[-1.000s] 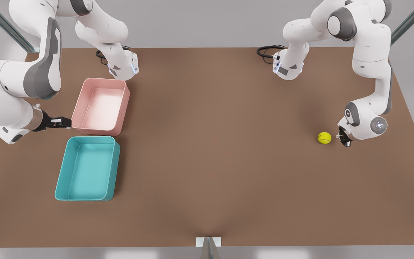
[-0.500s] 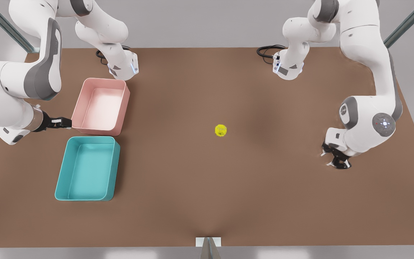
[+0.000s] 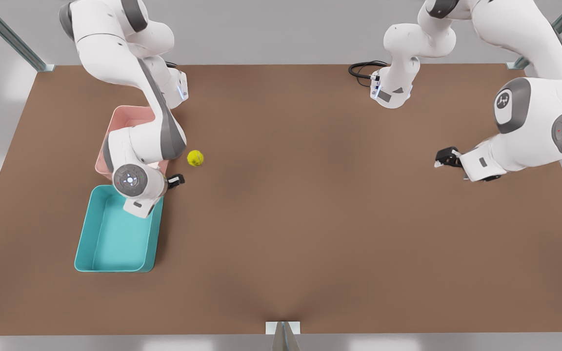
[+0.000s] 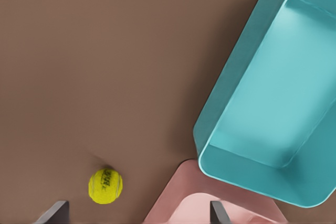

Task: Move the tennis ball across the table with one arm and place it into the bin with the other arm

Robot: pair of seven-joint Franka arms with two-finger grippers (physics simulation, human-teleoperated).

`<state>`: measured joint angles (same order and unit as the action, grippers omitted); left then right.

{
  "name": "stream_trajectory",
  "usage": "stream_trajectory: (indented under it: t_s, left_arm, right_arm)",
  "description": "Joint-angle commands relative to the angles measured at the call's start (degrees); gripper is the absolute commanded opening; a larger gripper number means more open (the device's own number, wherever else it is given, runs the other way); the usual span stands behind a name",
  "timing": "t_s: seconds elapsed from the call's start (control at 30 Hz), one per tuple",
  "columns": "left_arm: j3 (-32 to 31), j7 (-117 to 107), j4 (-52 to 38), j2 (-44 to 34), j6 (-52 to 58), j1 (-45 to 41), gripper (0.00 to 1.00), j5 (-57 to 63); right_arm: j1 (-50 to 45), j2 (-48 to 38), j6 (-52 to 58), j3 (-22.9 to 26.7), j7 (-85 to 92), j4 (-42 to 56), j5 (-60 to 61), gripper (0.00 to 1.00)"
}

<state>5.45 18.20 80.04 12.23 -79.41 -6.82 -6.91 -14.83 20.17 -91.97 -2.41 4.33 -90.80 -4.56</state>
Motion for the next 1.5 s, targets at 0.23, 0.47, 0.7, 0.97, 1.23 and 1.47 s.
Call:
stream_trajectory:
  t_s: [0.23,0.47,0.7,0.97,1.23,1.47]
  left_arm:
    - [-0.2,-34.1,-0.7,0.1,8.7,-0.5,1.00,-0.3]
    - [-0.2,-34.4,-0.7,0.1,8.7,-0.7,1.00,-0.3]
    - [-1.0,-34.7,-0.7,0.0,8.9,-0.7,1.00,-0.3]
    - [-1.0,-34.8,-0.8,0.1,9.9,-0.7,1.00,-1.2]
    - [-1.1,-34.9,-0.8,0.1,10.1,-0.7,1.00,-1.2]
    - [-2.2,-35.0,-0.7,0.8,10.1,-0.3,1.00,-1.1]
  right_arm:
    - [-2.6,-13.1,-26.3,1.9,-5.7,-28.6,-0.6,1.00]
    - [-9.1,-10.8,-26.1,1.8,8.8,-33.2,-1.4,1.00]
    - [-15.1,-12.3,-26.2,1.4,17.3,-39.5,-11.5,1.00]
    - [-16.8,-12.0,-29.3,1.2,35.4,-43.8,-26.3,1.00]
    - [-15.5,-11.7,-32.4,1.1,47.7,-48.9,-27.1,1.00]
    - [-15.8,-11.6,-38.9,1.2,47.6,-54.6,-27.0,1.00]
